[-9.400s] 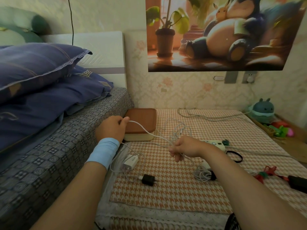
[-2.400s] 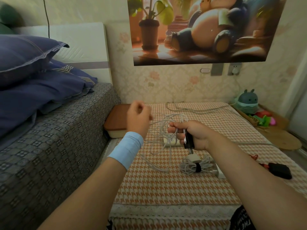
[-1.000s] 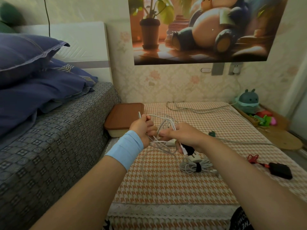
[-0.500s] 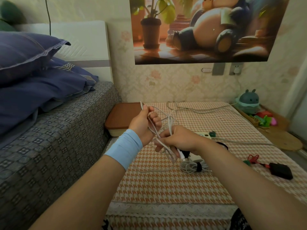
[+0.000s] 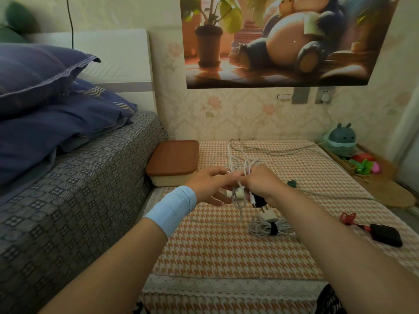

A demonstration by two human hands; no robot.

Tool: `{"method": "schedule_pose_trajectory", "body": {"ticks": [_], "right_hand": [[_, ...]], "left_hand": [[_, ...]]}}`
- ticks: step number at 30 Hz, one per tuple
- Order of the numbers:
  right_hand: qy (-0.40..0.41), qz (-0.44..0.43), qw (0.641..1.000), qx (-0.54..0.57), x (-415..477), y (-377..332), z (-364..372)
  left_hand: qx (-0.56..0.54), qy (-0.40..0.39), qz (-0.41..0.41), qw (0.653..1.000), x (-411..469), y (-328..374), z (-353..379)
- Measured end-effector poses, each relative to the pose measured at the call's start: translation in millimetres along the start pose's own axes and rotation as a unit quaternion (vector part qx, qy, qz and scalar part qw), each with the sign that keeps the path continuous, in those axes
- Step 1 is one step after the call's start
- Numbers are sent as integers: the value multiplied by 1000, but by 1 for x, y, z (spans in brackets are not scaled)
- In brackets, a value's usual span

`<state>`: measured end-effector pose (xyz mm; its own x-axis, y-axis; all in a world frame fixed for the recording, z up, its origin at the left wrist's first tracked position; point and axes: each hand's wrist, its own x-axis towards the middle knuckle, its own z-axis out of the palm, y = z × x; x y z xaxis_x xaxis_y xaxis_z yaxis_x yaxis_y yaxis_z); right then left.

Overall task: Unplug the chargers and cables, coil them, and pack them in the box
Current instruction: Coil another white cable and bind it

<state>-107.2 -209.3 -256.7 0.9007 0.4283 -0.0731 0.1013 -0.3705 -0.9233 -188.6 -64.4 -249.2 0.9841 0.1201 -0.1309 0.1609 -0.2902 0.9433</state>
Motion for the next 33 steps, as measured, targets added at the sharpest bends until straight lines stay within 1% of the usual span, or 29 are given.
{"method": "schedule_pose_trajectory", "body": {"ticks": [5, 8, 10, 11, 12, 13, 14, 15, 16, 18, 19, 20, 21, 23, 26, 28, 30, 32, 33], "right_hand": [[7, 15, 999, 30, 0, 1, -1], [20, 37, 995, 91, 7, 4, -9], [-2, 55, 987, 152, 9, 4, -13], [-20, 62, 982, 178, 9, 3, -14], [-37, 68, 977, 198, 9, 2, -13], [-52, 72, 974, 210, 7, 0, -12], [-61, 74, 972, 216, 8, 1, -10], [-67, 78, 970, 219, 8, 1, -9], [-70, 86, 969, 223, 9, 2, -8], [-69, 105, 963, 240, 10, 2, -6], [-66, 113, 960, 249, 10, 2, -5], [-61, 118, 957, 257, 11, 1, -6], [-57, 121, 955, 263, 11, 1, -6], [-49, 127, 954, 267, 12, 1, -5], [-28, 128, 957, 259, 14, 3, -5], [-11, 124, 958, 259, 17, 4, -5], [3, 115, 956, 271, 21, 6, -5], [12, 106, 954, 280, 23, 7, -4], [19, 102, 954, 280, 23, 7, -4]], "left_hand": [[60, 8, -5, 998, 5, 2, -12], [67, 66, -66, 993, 16, -6, -26], [102, 82, -108, 986, 19, -12, -33], [153, 71, -121, 978, 18, -14, -36], [234, 50, -125, 963, 17, -14, -37], [316, 24, -123, 940, 15, -15, -36], [379, 7, -109, 919, 15, -18, -34], [399, 11, -83, 913, 17, -20, -33], [386, 38, -40, 921, 20, -21, -31], [323, 105, 83, 937, 21, -20, -26], [279, 116, 128, 945, 22, -19, -24], [227, 115, 153, 955, 23, -18, -21], [175, 101, 158, 966, 22, -17, -18], [97, 69, 139, 983, 19, -14, -10], [98, 70, 141, 983, 20, -13, -5], [81, 62, 120, 988, 18, -11, -4], [76, 27, 97, 992, 18, -9, -2], [62, -30, 106, 992, 17, -9, 2], [42, -58, 98, 993, 18, -9, 3]]}}
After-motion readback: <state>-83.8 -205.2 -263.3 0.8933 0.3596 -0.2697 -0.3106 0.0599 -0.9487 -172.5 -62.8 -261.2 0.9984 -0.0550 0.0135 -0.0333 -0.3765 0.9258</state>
